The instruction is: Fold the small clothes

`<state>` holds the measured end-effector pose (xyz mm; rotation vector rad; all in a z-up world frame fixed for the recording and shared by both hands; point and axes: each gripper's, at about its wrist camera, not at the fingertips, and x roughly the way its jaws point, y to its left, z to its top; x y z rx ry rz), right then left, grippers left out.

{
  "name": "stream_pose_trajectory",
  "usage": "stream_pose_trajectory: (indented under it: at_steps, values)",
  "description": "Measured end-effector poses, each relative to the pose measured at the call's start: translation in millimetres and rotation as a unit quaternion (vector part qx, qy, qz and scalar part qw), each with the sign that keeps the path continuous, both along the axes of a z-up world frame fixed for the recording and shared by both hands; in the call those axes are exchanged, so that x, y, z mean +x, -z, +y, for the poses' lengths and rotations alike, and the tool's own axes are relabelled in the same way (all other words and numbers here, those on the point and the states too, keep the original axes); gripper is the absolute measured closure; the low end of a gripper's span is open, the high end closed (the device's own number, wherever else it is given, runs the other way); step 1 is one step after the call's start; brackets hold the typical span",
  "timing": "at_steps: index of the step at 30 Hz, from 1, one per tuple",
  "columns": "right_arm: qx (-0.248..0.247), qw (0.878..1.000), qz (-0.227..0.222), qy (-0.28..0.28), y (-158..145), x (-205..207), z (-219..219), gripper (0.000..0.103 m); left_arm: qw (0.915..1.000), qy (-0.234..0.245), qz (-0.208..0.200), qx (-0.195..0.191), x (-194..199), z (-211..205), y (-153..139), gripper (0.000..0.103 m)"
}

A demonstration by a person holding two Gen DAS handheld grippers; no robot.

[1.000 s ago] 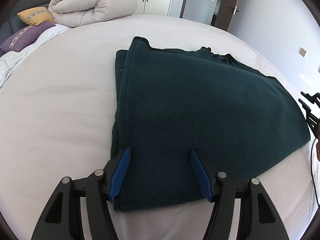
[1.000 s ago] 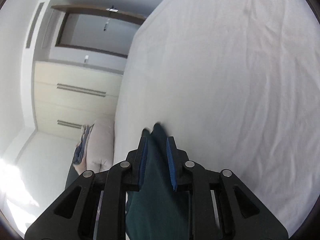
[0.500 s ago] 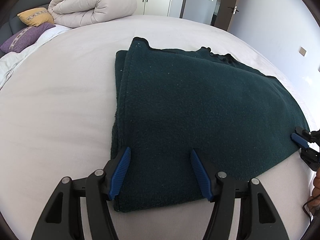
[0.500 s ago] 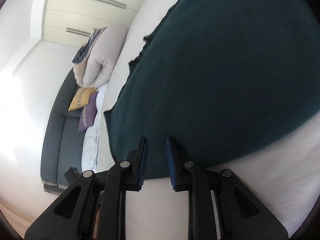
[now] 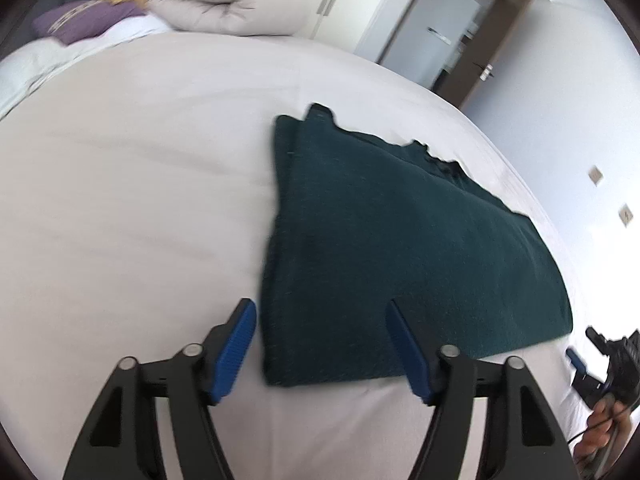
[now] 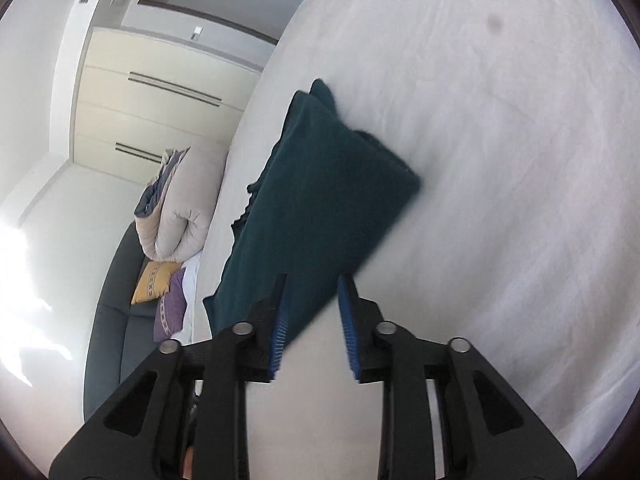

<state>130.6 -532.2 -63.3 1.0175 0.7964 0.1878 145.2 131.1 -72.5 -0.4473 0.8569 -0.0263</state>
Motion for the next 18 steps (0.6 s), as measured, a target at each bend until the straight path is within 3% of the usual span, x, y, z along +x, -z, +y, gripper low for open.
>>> stream_pose_trajectory:
  at_steps: [2, 5, 8, 13, 18]
  values:
    - [-0.005, 1.000, -0.008, -0.008, -7, -7, 9, 0.034, 0.9983, -0.026, -0.009, -0.051, -8, 22, -4, 0.024]
    - [-0.014, 0.999, -0.030, -0.035, -20, -9, 22, 0.034, 0.9938, -0.027, 0.003, -0.108, -3, 37, -3, 0.024]
    - [-0.017, 0.996, -0.044, -0.072, -32, -11, 39, 0.034, 0.9799, -0.008, 0.026, -0.198, 17, 42, 9, 0.024]
    - [-0.011, 0.992, -0.056, -0.113, -42, -13, 58, 0.034, 0.9743, 0.016, 0.075, -0.212, 49, 35, 20, 0.024]
    - [-0.011, 0.988, -0.064, -0.143, -47, -9, 69, 0.034, 0.9545, -0.004, 0.096, -0.282, 64, 51, 30, 0.024]
